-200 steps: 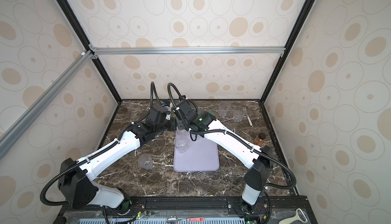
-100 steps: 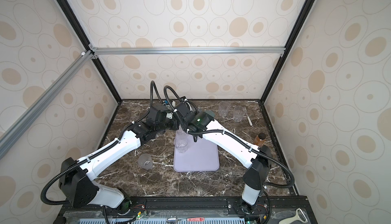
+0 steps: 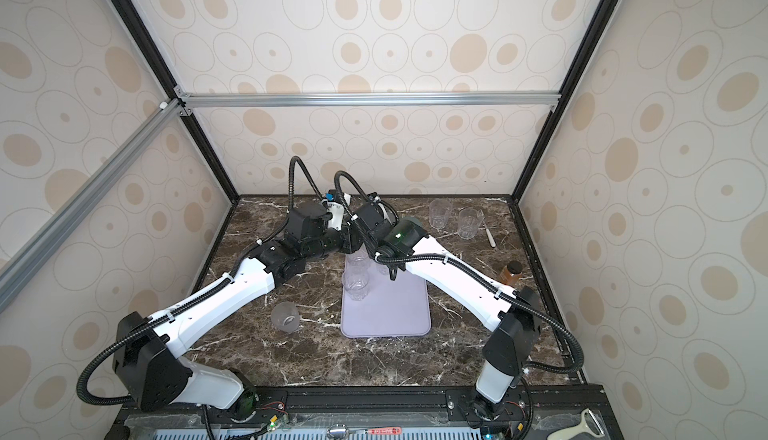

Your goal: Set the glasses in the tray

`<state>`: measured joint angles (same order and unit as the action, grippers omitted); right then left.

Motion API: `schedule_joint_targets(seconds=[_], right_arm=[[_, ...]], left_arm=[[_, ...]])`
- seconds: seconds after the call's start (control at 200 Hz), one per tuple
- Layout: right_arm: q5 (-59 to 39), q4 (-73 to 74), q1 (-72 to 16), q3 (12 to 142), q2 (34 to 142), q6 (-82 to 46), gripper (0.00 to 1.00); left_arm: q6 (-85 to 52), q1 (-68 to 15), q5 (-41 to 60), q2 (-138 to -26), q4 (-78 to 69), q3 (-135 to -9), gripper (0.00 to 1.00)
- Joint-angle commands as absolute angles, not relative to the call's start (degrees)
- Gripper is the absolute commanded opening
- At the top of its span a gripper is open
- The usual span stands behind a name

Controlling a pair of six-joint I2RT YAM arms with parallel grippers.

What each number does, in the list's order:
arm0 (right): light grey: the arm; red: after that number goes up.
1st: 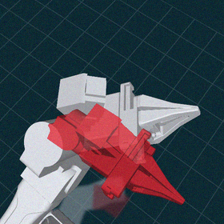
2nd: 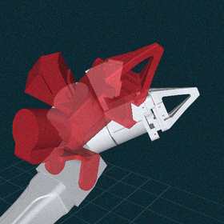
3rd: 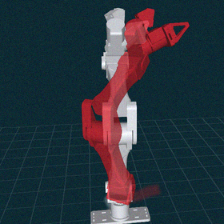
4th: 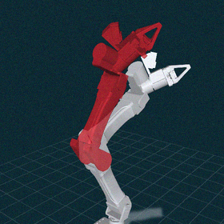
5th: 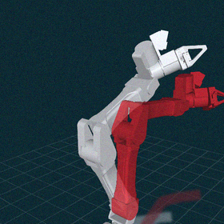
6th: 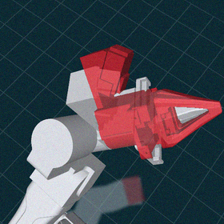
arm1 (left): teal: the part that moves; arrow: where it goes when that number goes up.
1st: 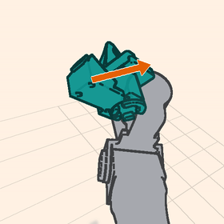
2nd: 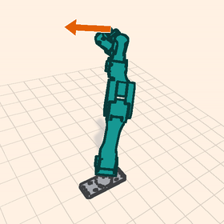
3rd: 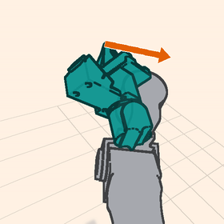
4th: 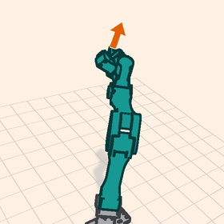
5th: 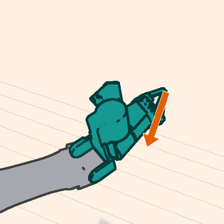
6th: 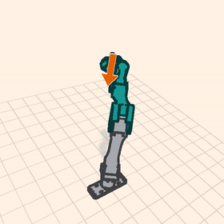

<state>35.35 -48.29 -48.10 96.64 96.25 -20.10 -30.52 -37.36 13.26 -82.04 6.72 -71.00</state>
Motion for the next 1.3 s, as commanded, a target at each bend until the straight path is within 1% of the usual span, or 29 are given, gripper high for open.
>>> schedule_joint_targets(seconds=[0.0, 0.08, 0.175, 0.285, 0.365, 0.565, 0.71, 0.87, 1.06, 1.295], right_arm=[[34.1, -49.9, -46.7, 96.1, 93.0, -22.4, 0.00], [31.6, -51.2, -45.0, 95.0, 90.8, -23.2, 0.00], [25.9, -52.7, -41.7, 92.0, 87.5, -25.2, 0.00], [16.8, -53.0, -36.9, 86.8, 83.6, -28.5, 0.00], [12.2, -53.1, -34.8, 83.0, 81.9, -30.3, 0.00], [2.2, -52.4, -31.7, 76.1, 81.3, -33.1, 0.00], [-3.7, -52.2, -31.0, 74.9, 84.7, -33.8, 0.00], [-5.7, -50.5, -31.1, 74.6, 88.7, -34.3, 0.00], [-5.3, -49.0, -31.5, 75.4, 92.8, -34.2, 0.00], [-0.5, -50.0, -33.6, 78.7, 97.6, -33.1, 0.00]], left_arm=[[-28.2, -38.1, 13.4, -79.1, 5.5, -71.3, 0.43], [-25.2, -38.1, 8.0, -77.8, 7.9, -70.6, 0.45], [-21.9, -37.9, 2.7, -75.6, 8.4, -68.0, 0.48], [-18.6, -37.8, 1.6, -71.9, 4.9, -62.8, 0.50], [-16.9, -37.7, 0.0, -68.9, 0.9, -58.0, 0.50], [-14.8, -37.7, -5.5, -63.2, -5.3, -47.6, 0.51], [-15.4, -37.6, -7.7, -60.8, -8.1, -42.4, 0.54], [-15.9, -37.5, -7.4, -61.0, -8.2, -40.2, 0.55], [-15.8, -37.5, -7.3, -61.5, -9.2, -39.3, 0.55], [-14.6, -37.6, -7.7, -62.9, -8.9, -39.7, 0.55]])
